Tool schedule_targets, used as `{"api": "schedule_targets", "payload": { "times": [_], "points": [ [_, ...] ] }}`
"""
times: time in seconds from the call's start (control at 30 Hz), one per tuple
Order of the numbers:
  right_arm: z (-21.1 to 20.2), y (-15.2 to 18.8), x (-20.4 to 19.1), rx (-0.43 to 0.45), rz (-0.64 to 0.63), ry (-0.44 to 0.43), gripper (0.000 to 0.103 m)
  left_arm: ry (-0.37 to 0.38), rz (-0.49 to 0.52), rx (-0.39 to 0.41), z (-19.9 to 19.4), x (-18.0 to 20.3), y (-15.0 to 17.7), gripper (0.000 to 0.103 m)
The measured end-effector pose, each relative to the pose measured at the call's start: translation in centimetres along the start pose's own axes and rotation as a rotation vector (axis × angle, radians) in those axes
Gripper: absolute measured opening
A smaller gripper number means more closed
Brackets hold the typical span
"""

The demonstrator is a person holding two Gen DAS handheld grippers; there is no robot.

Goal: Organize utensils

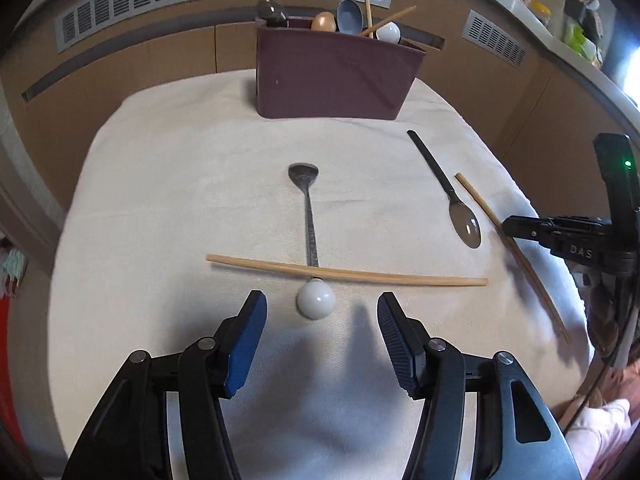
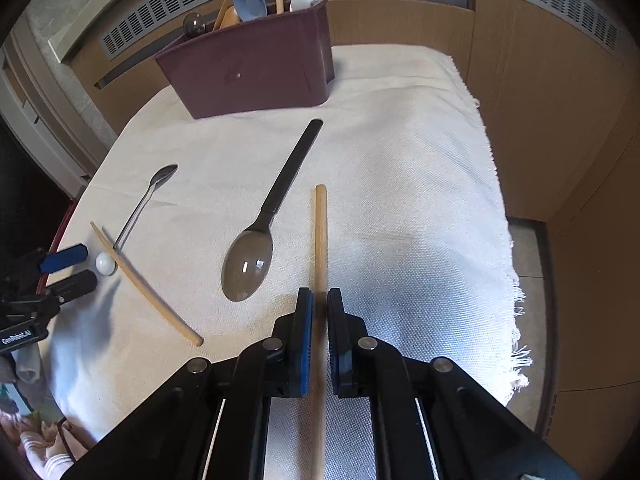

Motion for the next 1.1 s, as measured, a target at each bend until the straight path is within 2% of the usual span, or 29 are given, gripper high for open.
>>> {"api": "schedule_targets", "payload": {
  "times": [0.1, 0.17, 0.3, 0.6, 0.83, 1.03, 1.07, 1.1],
  "points": [
    [-1.0, 0.4, 0.2, 0.034, 0.011, 0.017, 0.010, -0.025, -0.010, 0.001, 1.2, 0.6, -0.1, 0.040],
    [-1.5, 0.6, 0.4, 0.051, 0.016, 0.037, 0.017, -0.065, -0.018, 0.021, 1.7, 0.6, -0.2, 0.022],
    [-2.4, 1.1, 0.8, 0.078, 0.013, 0.061, 0.028, -0.037, -0.056, 0.076, -0.1, -0.4, -0.5, 0.022],
    [-3.2, 1.1, 0.5, 0.101, 0.013, 0.024, 0.046, -0.063, -0.025, 0.293, -8.4, -0.5, -2.1, 0.022],
    [-3.2, 1.2, 0.3, 0.106, -0.002, 0.038, 0.047, -0.059, -0.001, 0.366, -11.2, -0.1, -3.7, 0.022],
    [-1.8, 0.5, -0.2, 0.087, -0.046, 0.051, 0.046, -0.042, -0.001, 0.343, -10.1, 0.3, -4.2, 0.022],
    [-1.5, 0.3, -0.4, 0.082, -0.055, 0.058, 0.044, -0.038, 0.002, 0.336, -9.8, 0.3, -4.2, 0.022],
    [-1.1, 0.0, -0.6, 0.074, -0.070, 0.066, 0.035, -0.033, 0.003, 0.330, -9.6, 0.4, -4.1, 0.022]
  ]
}}
Point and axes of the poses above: each gripper's, at about its wrist camera, not at the fingertips, and z roughly the way its jaws point, x to its right, y to its underside, the point moved 4 cm from there along z, roughly the way its jaws point, and after that the axes turned 12 degrees about -x, right-handed, at the moved point
